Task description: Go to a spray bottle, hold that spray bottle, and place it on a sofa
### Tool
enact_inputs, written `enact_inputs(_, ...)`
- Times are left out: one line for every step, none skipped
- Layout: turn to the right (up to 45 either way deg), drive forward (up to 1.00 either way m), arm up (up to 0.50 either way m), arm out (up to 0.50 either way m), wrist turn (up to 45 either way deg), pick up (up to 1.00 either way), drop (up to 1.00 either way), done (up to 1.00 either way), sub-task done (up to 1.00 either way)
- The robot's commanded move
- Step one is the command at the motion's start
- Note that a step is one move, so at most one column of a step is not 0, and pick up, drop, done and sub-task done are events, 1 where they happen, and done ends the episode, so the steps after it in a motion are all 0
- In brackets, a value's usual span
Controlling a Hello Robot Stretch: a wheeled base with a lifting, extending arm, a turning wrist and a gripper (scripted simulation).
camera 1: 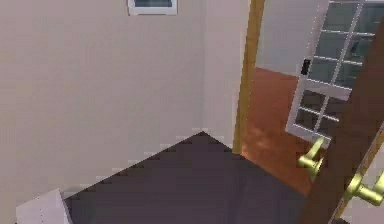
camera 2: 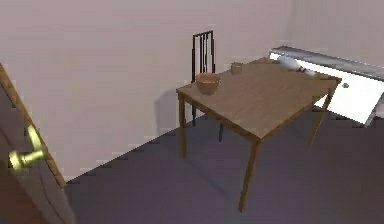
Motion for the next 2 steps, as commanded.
enact_inputs(0.0,0.55,0.0,0.0,0.0,0.0,0.0,0.0,0.0)
enact_inputs(30.0,0.0,0.0,0.0,0.0,0.0,0.0,0.0,0.0)
